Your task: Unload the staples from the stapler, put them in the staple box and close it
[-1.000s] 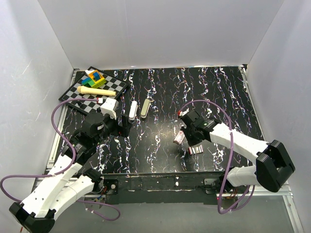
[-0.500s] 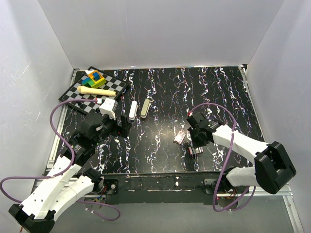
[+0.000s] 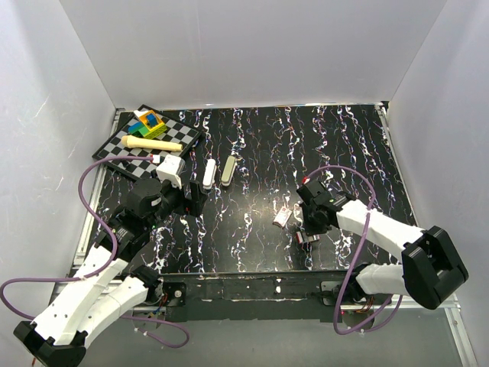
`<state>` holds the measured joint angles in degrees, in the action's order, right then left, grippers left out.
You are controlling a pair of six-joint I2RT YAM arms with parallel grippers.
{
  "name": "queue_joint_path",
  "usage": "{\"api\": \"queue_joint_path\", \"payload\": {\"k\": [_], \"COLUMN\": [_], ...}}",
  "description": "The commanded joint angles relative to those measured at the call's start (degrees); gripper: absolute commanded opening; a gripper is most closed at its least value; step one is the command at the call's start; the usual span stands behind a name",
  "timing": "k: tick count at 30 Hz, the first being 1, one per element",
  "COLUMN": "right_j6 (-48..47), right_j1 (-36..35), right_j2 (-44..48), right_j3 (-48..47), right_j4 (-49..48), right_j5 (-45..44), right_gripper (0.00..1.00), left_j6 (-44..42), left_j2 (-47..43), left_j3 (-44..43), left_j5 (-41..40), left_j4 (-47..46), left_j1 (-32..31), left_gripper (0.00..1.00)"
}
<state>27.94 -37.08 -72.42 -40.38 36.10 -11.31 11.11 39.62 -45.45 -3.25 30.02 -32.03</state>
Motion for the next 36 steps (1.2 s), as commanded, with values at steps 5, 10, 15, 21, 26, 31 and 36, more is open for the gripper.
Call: {"api": "queue_joint_path", "payload": {"k": [5,10,15,21,26,31,36], "right_j6": [2.2,2.55,2.99,3.87,4.31,4.66,4.4], "right_j1": [1.05,1.05,1.05,1.05,1.05,1.05,1.66], "right_j2": [2.02,1.85,1.32,2.11,3.69,5.36,5.19], "right_j3": [1.09,1.53,1.8,2.06,1.53,0.48,-0.75], "right_j4": [0.03,-0.32,-0.41,-0.06,0.82,1.78,2.31], "right_j5": [-1.61,-1.08,-0.56,-1.61,-2.66,-4.94,-6.79], "right_gripper": [0.17,0.17,0.2,0.34,0.42,0.45,0.45], "left_j6": [0.05,-0.04,-0.04,-0.04,-0.04,-0.04,-0.04], "left_j2": [-0.33,-0.15,-0.15,-0.06,-0.06,-0.06,-0.15], "left_j3": [0.19,0.19,0.28,0.19,0.19,0.28,0.27], "left_j5": [-0.09,-0.18,-0.01,0.08,0.17,0.08,-0.01], "left_j4": [0.21,0.21,0.21,0.21,0.21,0.21,0.21], "left_j1": [0.3,0.3,0.3,0.3,0.3,0.3,0.3], "left_gripper": [0.83,0.83,0.83,0.83,0.83,0.83,0.83]}}
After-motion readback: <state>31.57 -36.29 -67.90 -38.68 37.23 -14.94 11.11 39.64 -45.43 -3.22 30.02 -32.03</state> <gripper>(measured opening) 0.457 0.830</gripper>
